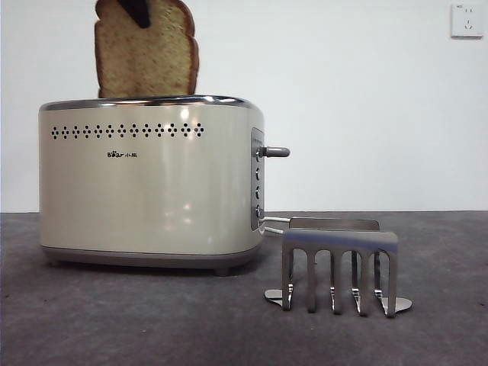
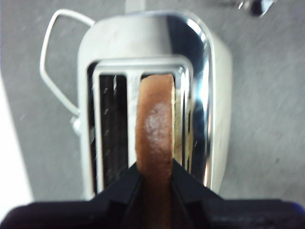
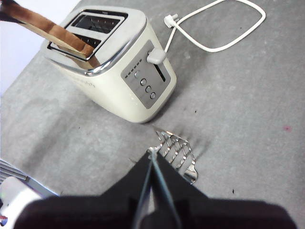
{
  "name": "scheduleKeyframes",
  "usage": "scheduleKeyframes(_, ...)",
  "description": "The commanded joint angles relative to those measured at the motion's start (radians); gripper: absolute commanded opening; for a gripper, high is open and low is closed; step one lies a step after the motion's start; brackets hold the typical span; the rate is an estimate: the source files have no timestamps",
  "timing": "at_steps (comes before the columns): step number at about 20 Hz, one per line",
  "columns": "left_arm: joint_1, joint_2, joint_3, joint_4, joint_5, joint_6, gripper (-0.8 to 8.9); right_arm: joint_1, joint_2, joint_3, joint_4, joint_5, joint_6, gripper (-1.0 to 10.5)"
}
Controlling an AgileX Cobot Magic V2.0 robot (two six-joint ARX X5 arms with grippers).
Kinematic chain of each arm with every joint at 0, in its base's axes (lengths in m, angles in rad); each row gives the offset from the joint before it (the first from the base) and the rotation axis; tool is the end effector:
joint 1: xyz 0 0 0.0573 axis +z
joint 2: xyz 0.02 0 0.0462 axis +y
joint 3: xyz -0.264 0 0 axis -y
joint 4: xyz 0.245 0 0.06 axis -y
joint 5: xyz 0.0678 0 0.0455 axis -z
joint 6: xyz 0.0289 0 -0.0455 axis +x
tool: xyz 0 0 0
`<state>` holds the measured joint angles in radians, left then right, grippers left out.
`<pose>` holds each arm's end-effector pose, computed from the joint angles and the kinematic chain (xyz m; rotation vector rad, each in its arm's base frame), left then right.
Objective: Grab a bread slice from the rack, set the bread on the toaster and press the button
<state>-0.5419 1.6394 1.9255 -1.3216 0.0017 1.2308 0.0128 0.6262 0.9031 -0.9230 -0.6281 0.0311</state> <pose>0.2617 -0.1576 0.4104 1.3661 0.5890 -1.0767 0.0979 0.0182 0.3280 0.2280 0.6360 0.6087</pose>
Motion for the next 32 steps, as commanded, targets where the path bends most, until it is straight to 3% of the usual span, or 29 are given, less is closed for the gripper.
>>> scheduleKeyframes(1, 0.018, 0.028, 0.0, 0.01, 0.052, 0.004, -0.09, 0.0, -0.002, 0.003, 0.002, 0.0, -0.026, 0.0)
scheduleKeyframes(7, 0.065, 0.091, 0.0, 0.02, 0.059, 0.004, -0.09, 0.0, -0.002, 0.003, -0.009, 0.001, -0.037, 0.0)
scheduleKeyframes(10, 0.081, 0.114, 0.0, 0.021, 0.138, 0.003, -0.09, 0.0, -0.001, 0.003, -0.011, 0.001, -0.037, 0.0)
scheduleKeyframes(13, 0.083, 0.146, 0.0, 0.03, 0.156, 0.003, -0.09, 0.0, -0.001, 0.003, -0.014, 0.002, -0.037, 0.0)
scheduleKeyframes(20, 0.092, 0.164, 0.0, 0.034, 0.155, -0.065, 0.03, 0.0, -0.001, 0.003, -0.025, 0.004, -0.036, 0.0)
scheduleKeyframes(21, 0.092, 0.159, 0.0, 0.041, 0.156, -0.108, 0.27, 0.0, -0.001, 0.003, -0.024, 0.004, -0.036, 0.0)
scheduleKeyframes(25, 0.097, 0.12, 0.0, 0.094, 0.156, -0.241, 4.09, 0.0, -0.001, 0.003, -0.022, 0.004, -0.036, 0.0)
scheduleKeyframes(29, 0.097, 0.043, 0.0, 0.091, 0.155, -0.244, 4.17, 0.0, 0.0, 0.003, -0.014, 0.003, -0.03, 0.0)
scheduleKeyframes(32, 0.097, -0.043, 0.0, 0.08, 0.156, -0.277, 4.14, 0.0, 0.012, 0.003, 0.07, 0.0, 0.055, 0.0)
